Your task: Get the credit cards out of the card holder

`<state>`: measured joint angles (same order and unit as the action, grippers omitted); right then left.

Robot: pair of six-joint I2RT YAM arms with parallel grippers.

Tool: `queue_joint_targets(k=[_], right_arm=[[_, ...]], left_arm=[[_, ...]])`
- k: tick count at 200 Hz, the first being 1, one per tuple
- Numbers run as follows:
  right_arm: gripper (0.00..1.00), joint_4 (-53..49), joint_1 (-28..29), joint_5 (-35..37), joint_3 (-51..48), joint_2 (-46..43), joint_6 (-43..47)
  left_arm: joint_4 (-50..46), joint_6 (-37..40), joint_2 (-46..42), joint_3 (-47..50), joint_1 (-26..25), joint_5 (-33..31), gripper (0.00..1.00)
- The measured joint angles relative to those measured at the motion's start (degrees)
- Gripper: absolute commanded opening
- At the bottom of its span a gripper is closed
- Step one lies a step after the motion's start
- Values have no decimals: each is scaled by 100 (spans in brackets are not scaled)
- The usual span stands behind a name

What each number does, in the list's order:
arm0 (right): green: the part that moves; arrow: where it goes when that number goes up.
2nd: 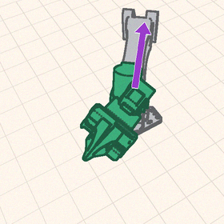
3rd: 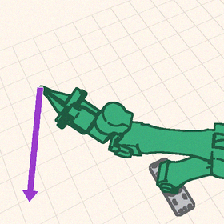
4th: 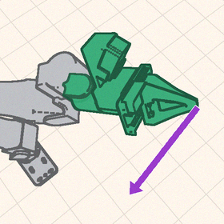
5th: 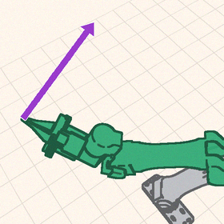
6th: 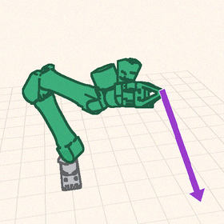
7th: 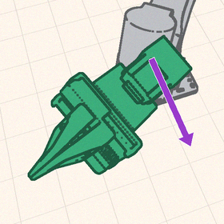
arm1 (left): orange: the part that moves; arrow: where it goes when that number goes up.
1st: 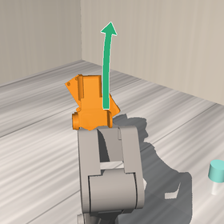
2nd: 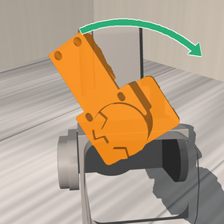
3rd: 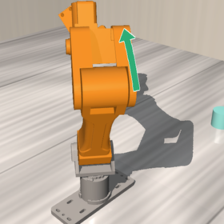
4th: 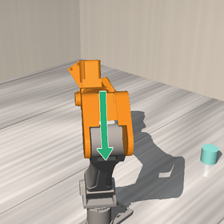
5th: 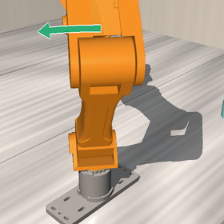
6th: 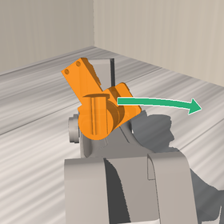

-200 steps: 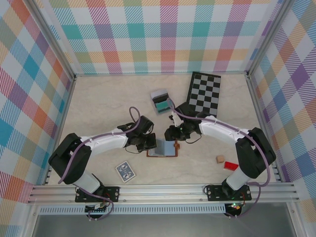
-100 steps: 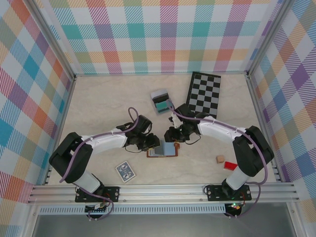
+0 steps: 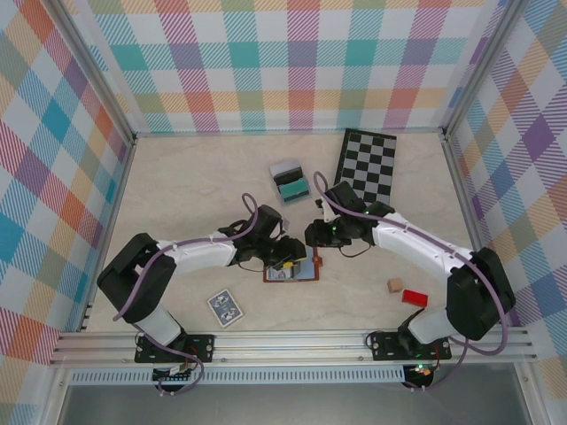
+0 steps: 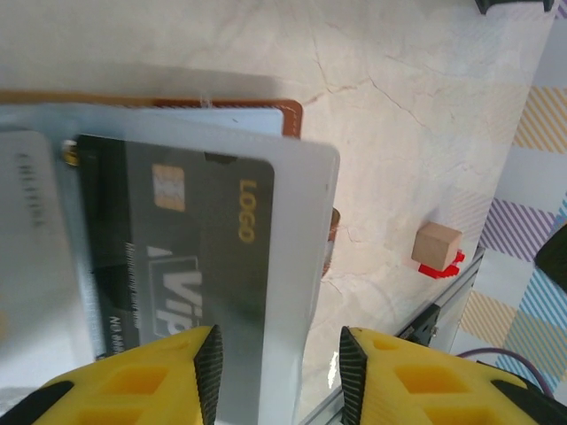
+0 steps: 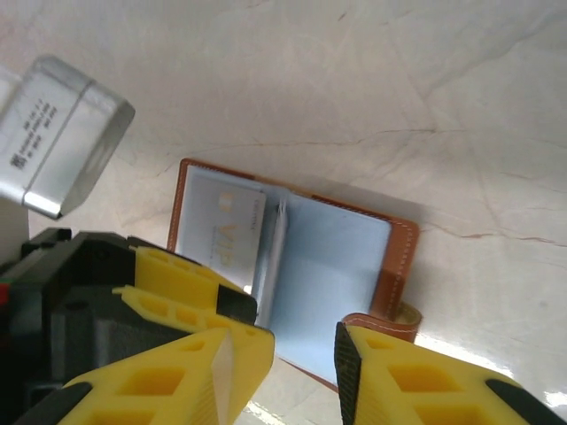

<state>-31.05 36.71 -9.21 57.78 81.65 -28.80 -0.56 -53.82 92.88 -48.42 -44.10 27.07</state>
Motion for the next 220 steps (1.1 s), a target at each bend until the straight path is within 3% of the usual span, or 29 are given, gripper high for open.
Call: queue_joint_targets(k=[59,100,220], right_arm=[[39,17,-96,-199,-87,-131,59],[36,50,-94,-660,-33,435,188],[31,-173,-24,-949,433,1692,275]], left_arm=[[-260,-85,-76,-24,44,-494,36],[-420,-144,-293,52,225,-835,32],[-334,-188,302,111,234,-503,26]])
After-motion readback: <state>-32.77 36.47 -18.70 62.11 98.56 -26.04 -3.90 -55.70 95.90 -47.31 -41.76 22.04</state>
